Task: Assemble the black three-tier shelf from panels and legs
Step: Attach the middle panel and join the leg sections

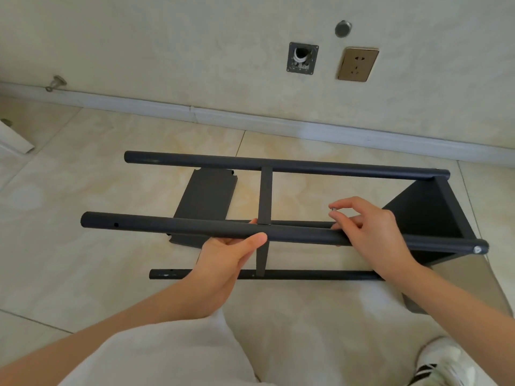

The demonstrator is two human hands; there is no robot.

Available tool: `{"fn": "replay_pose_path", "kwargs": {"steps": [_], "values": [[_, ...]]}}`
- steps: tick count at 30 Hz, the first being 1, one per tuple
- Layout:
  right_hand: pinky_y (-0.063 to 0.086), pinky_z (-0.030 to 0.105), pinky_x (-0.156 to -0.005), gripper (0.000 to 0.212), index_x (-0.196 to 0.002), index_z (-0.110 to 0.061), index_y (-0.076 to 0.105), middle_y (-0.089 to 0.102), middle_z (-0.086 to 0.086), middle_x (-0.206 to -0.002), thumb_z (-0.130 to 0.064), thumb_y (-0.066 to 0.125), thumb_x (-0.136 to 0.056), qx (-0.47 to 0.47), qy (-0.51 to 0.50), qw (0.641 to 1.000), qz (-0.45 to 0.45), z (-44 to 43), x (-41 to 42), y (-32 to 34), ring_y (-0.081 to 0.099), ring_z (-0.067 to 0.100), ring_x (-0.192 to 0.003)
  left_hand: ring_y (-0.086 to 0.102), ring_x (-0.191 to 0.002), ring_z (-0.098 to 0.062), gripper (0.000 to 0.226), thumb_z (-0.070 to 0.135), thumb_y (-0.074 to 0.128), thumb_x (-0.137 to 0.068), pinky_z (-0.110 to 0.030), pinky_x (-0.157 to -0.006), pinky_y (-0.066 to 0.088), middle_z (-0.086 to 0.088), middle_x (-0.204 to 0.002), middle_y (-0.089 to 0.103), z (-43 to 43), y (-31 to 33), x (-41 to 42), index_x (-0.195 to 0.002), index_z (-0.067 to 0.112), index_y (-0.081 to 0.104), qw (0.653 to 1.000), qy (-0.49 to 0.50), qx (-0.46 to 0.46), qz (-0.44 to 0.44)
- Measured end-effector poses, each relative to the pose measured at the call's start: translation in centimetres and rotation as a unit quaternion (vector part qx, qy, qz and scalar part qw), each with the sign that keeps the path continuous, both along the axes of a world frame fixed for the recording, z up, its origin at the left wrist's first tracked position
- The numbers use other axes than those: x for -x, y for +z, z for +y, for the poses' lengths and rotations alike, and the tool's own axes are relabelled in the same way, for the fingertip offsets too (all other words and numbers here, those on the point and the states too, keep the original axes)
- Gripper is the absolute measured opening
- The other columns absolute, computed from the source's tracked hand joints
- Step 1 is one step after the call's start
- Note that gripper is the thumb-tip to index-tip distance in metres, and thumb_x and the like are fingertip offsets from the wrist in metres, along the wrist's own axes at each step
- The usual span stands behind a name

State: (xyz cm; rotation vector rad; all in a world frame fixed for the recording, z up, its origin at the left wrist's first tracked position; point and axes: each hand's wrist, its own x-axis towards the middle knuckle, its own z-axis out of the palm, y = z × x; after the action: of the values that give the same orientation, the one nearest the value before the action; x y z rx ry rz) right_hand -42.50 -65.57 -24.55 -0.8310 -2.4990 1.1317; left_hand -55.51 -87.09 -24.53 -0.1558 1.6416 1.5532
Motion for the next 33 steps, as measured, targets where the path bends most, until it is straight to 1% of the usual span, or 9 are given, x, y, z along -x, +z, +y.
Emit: {"fn": "replay_pose_path", "kwargs": {"steps": [7,11,13,16,18,21,25,30,33], "values": [[0.050,0.020,-0.079,0.022,-0.114,-0.021,0.066,0.070,-0.008,-0.072,-0.026,0.064,-0.093,-0.026,0.004,1.000,0.002,0.0,-0.3,-0.1,0.070,0.006,-0.074,0.066,-0.112,-0.014,0.073,0.050,0.080,-0.049,-0.041,-0.112,0.046,0.007,-0.110,0.075,0.1,0.8,-0.3,-0.117,0.025,0.068,0.993,-0.052,0.101,0.041],[0.052,0.023,-0.081,0.022,-0.114,-0.021,0.066,0.069,-0.009,-0.072,-0.025,0.064,-0.093,-0.021,0.005,1.000,-0.001,-0.2,-0.5,-0.3,0.070,0.008,-0.075,0.066,-0.115,-0.017,0.073,0.060,0.071,-0.056,-0.041,-0.107,0.051,0.004,-0.118,0.072,-0.3,1.5,-0.3,-0.120,0.023,0.067,0.977,-0.121,0.157,0.075],[0.053,0.023,-0.082,0.023,-0.116,-0.022,0.066,0.071,-0.006,-0.076,-0.026,0.064,-0.093,-0.020,0.008,1.000,-0.008,-0.3,-0.6,-0.3,0.071,0.010,-0.076,0.068,-0.109,-0.017,0.076,0.070,0.060,-0.061,-0.039,-0.101,0.055,-0.001,-0.117,0.072,-0.1,2.2,0.0,-0.115,0.017,0.064,0.950,-0.196,0.227,0.088],[0.051,0.021,-0.080,0.025,-0.118,-0.023,0.064,0.073,-0.004,-0.080,-0.029,0.062,-0.094,-0.019,0.010,1.000,-0.018,-0.3,-0.7,-0.4,0.070,0.010,-0.077,0.074,-0.097,-0.023,0.087,0.082,0.038,-0.076,-0.040,-0.094,0.059,-0.006,-0.108,0.075,0.6,3.9,1.0,-0.122,0.010,0.054,0.866,-0.354,0.350,0.054],[0.051,0.020,-0.077,0.027,-0.119,-0.024,0.063,0.074,-0.003,-0.081,-0.031,0.061,-0.094,-0.018,0.011,0.999,-0.027,-0.5,-0.9,-0.5,0.070,0.010,-0.077,0.077,-0.085,-0.024,0.084,0.077,0.031,-0.088,-0.035,-0.079,0.063,-0.008,-0.095,0.079,1.3,5.3,2.2,-0.116,0.003,0.057,0.825,-0.437,0.359,0.011],[0.055,0.023,-0.076,0.030,-0.123,-0.024,0.061,0.074,-0.003,-0.082,-0.033,0.058,-0.095,-0.028,0.015,0.999,-0.043,-0.8,-1.1,-0.6,0.070,0.011,-0.078,0.078,-0.076,-0.022,0.060,0.056,0.041,-0.103,-0.026,-0.061,0.061,-0.007,-0.083,0.079,2.5,6.6,3.5,-0.102,0.000,0.063,0.812,-0.463,0.351,0.051],[0.049,0.019,-0.076,0.029,-0.125,-0.024,0.059,0.074,-0.002,-0.084,-0.031,0.057,-0.096,-0.026,0.011,0.999,-0.041,-0.3,-0.9,-0.4,0.070,0.012,-0.079,0.075,-0.065,-0.014,0.037,0.046,0.048,-0.104,-0.020,-0.055,0.058,0.003,-0.075,0.076,2.9,5.2,2.4,-0.086,0.015,0.058,0.765,-0.490,0.374,0.188],[0.055,0.030,-0.085,0.026,-0.122,-0.021,0.060,0.074,-0.001,-0.081,-0.029,0.058,-0.097,-0.040,0.014,0.999,-0.023,0.0,-0.7,-0.1,0.071,0.013,-0.077,0.074,-0.068,-0.010,0.034,0.041,0.051,-0.103,-0.020,-0.062,0.060,0.008,-0.087,0.074,2.3,4.0,1.7,-0.107,0.013,0.067,0.783,-0.452,0.356,0.235],[0.056,0.031,-0.084,0.027,-0.122,-0.020,0.060,0.075,-0.001,-0.081,-0.029,0.059,-0.096,-0.043,0.016,0.999,-0.026,-0.1,-0.8,-0.1,0.071,0.013,-0.076,0.071,-0.060,-0.006,0.034,0.052,0.054,-0.098,-0.021,-0.061,0.058,0.012,-0.078,0.072,2.0,4.6,1.9,-0.090,0.022,0.068,0.717,-0.475,0.390,0.329]]}}
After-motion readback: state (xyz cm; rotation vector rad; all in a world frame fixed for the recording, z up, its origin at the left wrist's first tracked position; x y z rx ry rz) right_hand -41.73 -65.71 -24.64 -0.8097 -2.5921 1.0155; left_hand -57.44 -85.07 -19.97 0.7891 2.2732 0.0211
